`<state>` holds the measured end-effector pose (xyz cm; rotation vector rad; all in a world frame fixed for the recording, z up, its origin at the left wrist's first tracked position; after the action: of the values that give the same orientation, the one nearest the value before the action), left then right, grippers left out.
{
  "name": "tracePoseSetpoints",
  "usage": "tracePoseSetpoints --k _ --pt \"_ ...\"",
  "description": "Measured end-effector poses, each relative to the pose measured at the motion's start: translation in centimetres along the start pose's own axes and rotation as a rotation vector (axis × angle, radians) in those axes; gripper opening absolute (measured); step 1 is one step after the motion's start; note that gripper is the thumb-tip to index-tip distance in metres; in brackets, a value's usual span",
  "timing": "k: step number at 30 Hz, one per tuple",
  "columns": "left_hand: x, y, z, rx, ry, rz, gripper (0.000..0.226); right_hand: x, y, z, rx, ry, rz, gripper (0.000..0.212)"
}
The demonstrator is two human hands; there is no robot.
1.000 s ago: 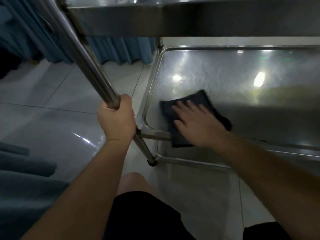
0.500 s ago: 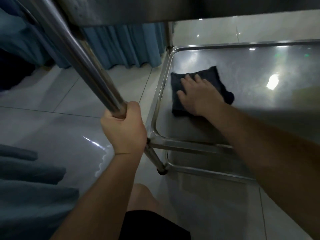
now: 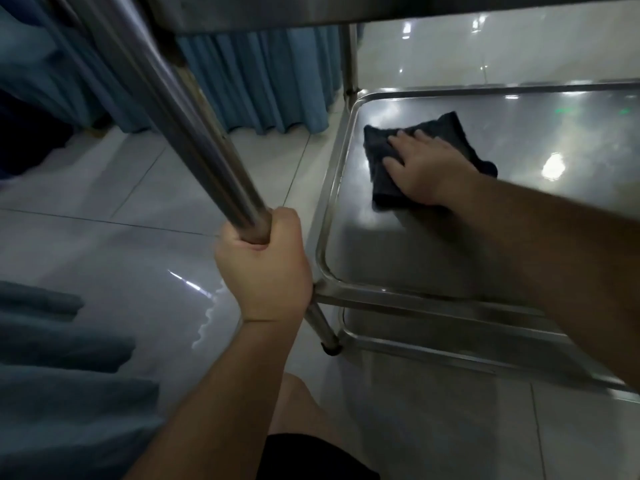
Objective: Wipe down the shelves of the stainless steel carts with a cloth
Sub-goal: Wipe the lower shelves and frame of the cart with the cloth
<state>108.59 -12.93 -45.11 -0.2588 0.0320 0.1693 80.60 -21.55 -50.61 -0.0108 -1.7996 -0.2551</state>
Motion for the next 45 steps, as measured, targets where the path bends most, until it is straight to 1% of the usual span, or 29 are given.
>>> tracePoseSetpoints --k 1,3,6,9,13,17,20,23,26,28,30,31,34,36,39,40,42,43,45 --pt "0.0 0.0 -0.1 0.000 0.025 -0.008 0.027 0.1 -1.5 -0.6 -0.027 -0.017 -0.009 0.067" --pt "0.0 0.0 -0.3 -0.007 0.048 -0.018 0.027 -0.1 -3.4 -2.4 -0.026 -0.040 -0.007 0.069" --pt "0.1 0.0 -0.5 -0.008 0.058 -0.016 0.027 -1.1 -2.9 -5.7 0.058 -0.038 0.002 0.067" --pt "0.1 0.0 -0.5 0.026 0.045 0.019 0.023 -2.1 -0.4 -7.5 0.125 -0.044 -0.002 0.067" --pt "0.1 0.0 -0.4 0.043 0.004 0.016 0.022 -3.4 4.6 -9.6 0.187 -0.051 -0.007 0.066" --pt "0.3 -0.1 -0.6 0.056 -0.040 0.022 0.023 -4.8 10.8 -11.5 0.282 -0.099 -0.080 0.067" --pt "0.2 -0.1 -0.8 0.073 -0.033 0.021 0.024 -5.0 14.0 -11.5 0.360 -0.086 -0.097 0.062" --pt "0.3 -0.2 -0.7 0.085 -0.053 0.009 0.027 -5.0 15.7 -11.0 0.386 -0.090 -0.129 0.059" --pt "0.5 -0.1 -0.6 0.108 -0.088 -0.002 0.027 -4.7 17.2 -9.3 0.344 -0.057 -0.105 0.060" --pt "0.6 0.2 -0.3 0.106 -0.131 0.005 0.032 -4.4 18.4 -6.7 0.285 -0.031 -0.089 0.060" --pt "0.6 0.5 0.1 0.086 -0.122 0.013 0.041 -4.0 19.8 -2.9 0.194 0.003 -0.068 0.063" --pt "0.5 0.6 0.3 0.082 -0.117 0.009 0.041 -3.7 20.7 -0.5 0.135 0.010 -0.059 0.065" --pt "0.9 0.7 0.1 0.102 -0.193 -0.009 0.036 -2.9 23.7 6.5 -0.049 0.003 -0.046 0.073" --pt "1.6 1.3 -0.1 0.081 -0.284 -0.014 0.033 -2.6 25.0 9.2 -0.119 -0.004 -0.061 0.075" --pt "2.5 5.3 -0.4 -0.050 -0.327 0.074 0.031 -2.8 24.8 9.3 -0.170 0.011 -0.070 0.071" --pt "2.5 7.1 -0.9 -0.072 -0.314 0.063 0.028 -3.0 24.4 8.9 -0.198 0.014 -0.062 0.070" --pt "1.6 10.0 -2.3 -0.048 -0.311 -0.055 0.022 -3.4 23.1 7.2 -0.223 0.008 -0.042 0.069" --pt "0.8 10.9 -2.9 -0.023 -0.329 -0.132 0.017 -3.6 22.3 5.9 -0.195 -0.005 -0.033 0.069" --pt "-1.1 11.2 -3.4 -0.025 -0.387 -0.265 0.010 -3.9 21.0 2.6 -0.054 -0.023 -0.015 0.067"
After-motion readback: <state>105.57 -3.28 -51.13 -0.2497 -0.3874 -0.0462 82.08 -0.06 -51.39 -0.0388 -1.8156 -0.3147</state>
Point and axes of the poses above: each hand's wrist, its own y-axis away from the middle knuckle, its own x-axis out of the back of the hand, z = x × y, the point moved 5 cm from there along -y, towards the middle knuckle, and after that the axes turned 5 degrees about -z, right-handed, at the moved point
